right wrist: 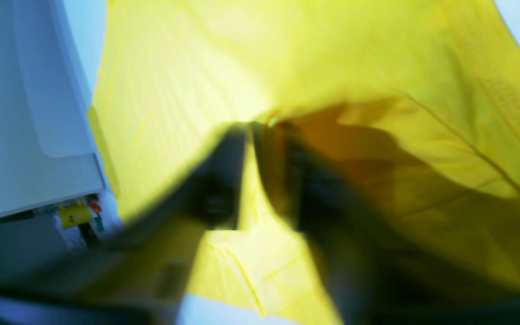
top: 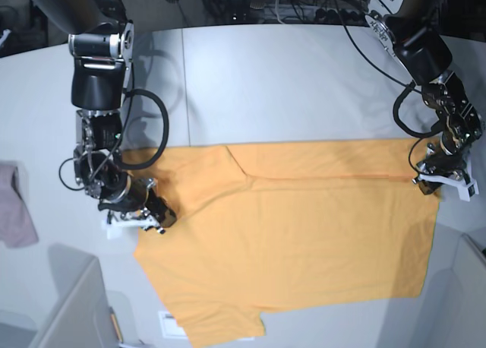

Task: Fold the T-shirt properly
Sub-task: 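Adjust the grips on the shoulder corners with both grippers, then drag the shirt by its shoulders toward the robot with both grippers, then release the shoulder and move the right gripper to the shirt's side hem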

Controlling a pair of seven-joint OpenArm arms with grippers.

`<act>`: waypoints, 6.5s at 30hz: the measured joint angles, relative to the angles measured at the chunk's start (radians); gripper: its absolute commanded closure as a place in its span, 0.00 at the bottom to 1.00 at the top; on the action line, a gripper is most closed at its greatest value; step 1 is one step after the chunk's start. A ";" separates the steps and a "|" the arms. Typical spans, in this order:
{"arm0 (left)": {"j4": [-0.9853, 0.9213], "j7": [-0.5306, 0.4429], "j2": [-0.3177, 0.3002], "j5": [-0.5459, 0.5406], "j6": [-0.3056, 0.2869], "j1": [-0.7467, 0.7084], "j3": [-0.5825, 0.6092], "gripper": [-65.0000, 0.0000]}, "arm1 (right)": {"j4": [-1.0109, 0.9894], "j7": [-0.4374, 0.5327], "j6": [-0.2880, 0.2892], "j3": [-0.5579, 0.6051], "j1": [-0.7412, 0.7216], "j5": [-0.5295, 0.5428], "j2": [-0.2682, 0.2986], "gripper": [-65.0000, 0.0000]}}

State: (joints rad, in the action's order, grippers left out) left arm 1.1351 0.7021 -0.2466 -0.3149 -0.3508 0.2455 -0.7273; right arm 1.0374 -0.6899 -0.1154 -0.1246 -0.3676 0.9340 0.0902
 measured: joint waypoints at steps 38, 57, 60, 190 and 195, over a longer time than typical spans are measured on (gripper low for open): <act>0.164 -0.019 0.074 -0.314 0.004 -0.362 -0.266 0.25 | 0.527 0.393 -0.452 0.001 0.520 0.015 -0.066 0.43; -0.057 -0.043 0.014 -0.343 -0.019 -0.174 -0.210 0.25 | 0.422 0.467 -0.384 -0.001 0.452 0.011 -0.066 0.43; -0.071 -0.052 0.014 -0.310 -0.019 -0.153 -0.209 0.26 | 0.406 0.497 -0.372 0.000 0.448 0.009 -0.069 0.43; 0.446 0.152 -0.013 -0.217 0.059 -0.781 -0.196 0.24 | 0.921 0.319 -0.490 -0.079 1.125 0.159 0.058 0.45; 0.479 0.158 -0.013 -0.204 0.066 -0.758 -0.383 0.20 | 0.935 0.315 -0.491 -0.204 1.115 0.159 0.057 0.45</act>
State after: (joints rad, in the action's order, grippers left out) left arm 1.6142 0.8597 -0.2592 -0.5186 -0.2844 -0.5125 -1.1099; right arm 1.9720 -0.3748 -0.6060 -0.3283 0.7475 1.0927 0.1474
